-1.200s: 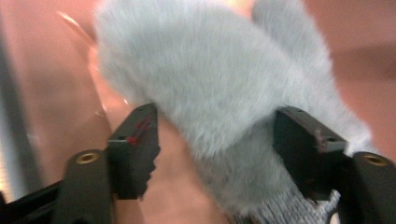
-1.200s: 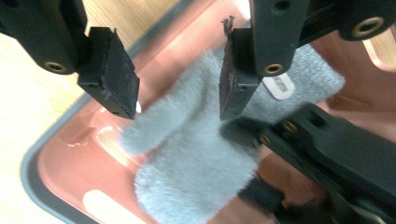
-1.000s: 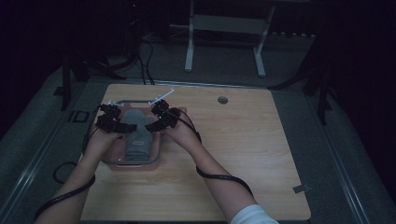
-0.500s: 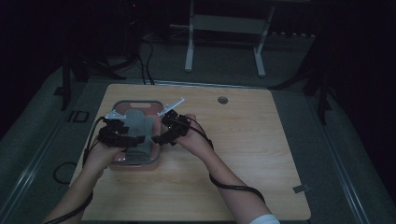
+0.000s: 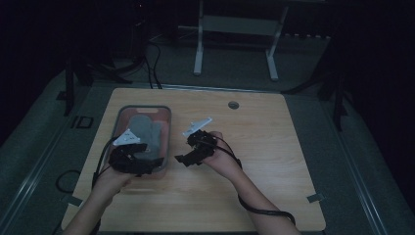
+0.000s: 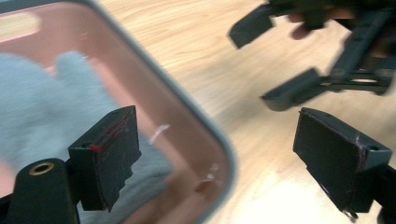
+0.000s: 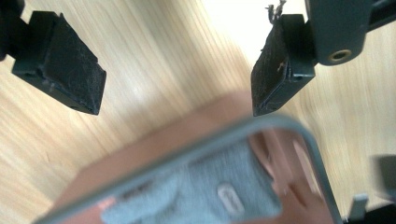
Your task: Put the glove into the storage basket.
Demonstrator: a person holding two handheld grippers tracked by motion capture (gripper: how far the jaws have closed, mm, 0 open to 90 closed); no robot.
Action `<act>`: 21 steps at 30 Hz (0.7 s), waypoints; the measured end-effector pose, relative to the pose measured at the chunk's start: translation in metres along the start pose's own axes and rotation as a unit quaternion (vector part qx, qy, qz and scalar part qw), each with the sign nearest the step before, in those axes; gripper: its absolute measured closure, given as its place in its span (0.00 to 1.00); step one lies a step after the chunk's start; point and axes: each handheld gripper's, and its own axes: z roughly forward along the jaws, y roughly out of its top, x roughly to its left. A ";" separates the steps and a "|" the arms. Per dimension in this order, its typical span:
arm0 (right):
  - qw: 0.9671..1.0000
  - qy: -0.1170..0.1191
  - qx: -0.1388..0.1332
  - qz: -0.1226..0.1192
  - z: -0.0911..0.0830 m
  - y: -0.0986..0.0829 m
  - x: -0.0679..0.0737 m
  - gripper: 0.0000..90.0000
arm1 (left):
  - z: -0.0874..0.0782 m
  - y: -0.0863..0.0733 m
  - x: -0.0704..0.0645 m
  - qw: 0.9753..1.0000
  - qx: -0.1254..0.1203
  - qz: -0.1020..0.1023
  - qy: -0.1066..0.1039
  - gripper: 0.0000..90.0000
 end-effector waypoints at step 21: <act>1.000 0.000 -0.007 0.015 -0.021 -0.086 -0.010 0.20 | 0.064 -0.027 -0.074 0.986 0.011 0.111 -0.121 0.17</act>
